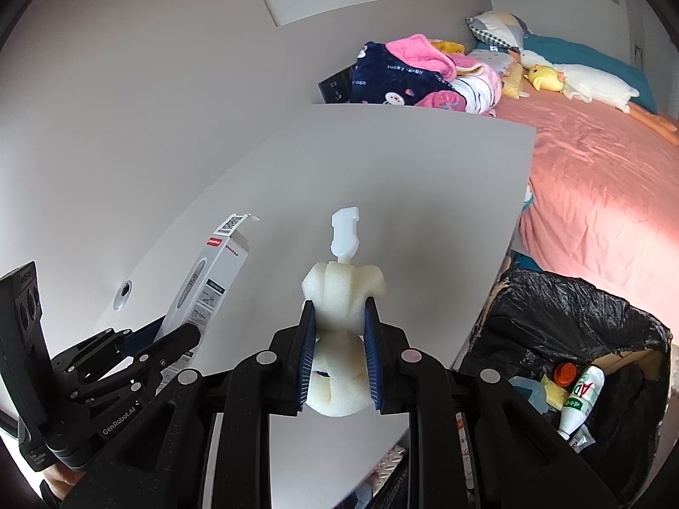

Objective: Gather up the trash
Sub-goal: 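Carry the thermometer box and white foam over the black trash bag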

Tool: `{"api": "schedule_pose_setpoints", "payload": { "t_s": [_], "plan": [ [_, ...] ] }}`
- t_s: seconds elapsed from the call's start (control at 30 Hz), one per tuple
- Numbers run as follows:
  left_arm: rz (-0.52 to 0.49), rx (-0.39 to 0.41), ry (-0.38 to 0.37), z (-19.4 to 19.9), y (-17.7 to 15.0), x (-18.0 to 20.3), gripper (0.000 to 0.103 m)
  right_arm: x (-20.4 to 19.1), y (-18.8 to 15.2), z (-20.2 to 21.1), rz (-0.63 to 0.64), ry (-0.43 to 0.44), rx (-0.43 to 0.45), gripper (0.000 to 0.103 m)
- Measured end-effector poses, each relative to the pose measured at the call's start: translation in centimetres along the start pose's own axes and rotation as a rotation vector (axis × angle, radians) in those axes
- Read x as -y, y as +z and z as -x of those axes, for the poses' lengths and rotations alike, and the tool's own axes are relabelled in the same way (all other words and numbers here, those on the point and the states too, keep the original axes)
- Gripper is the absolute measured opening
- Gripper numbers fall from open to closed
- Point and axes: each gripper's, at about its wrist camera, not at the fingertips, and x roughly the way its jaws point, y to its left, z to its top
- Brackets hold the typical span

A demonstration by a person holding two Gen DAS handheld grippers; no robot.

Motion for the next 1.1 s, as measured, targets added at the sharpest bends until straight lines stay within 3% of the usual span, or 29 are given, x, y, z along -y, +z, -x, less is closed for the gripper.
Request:
{"api": "schedule_pose_setpoints", "payload": {
  "t_s": [1.1],
  "plan": [
    [-0.216,-0.024,-0.181,-0.7,-1.1,16.1,0.029,13.4,-5.1,10.0,-0.191,-0.135,0.106,0.023]
  ]
}}
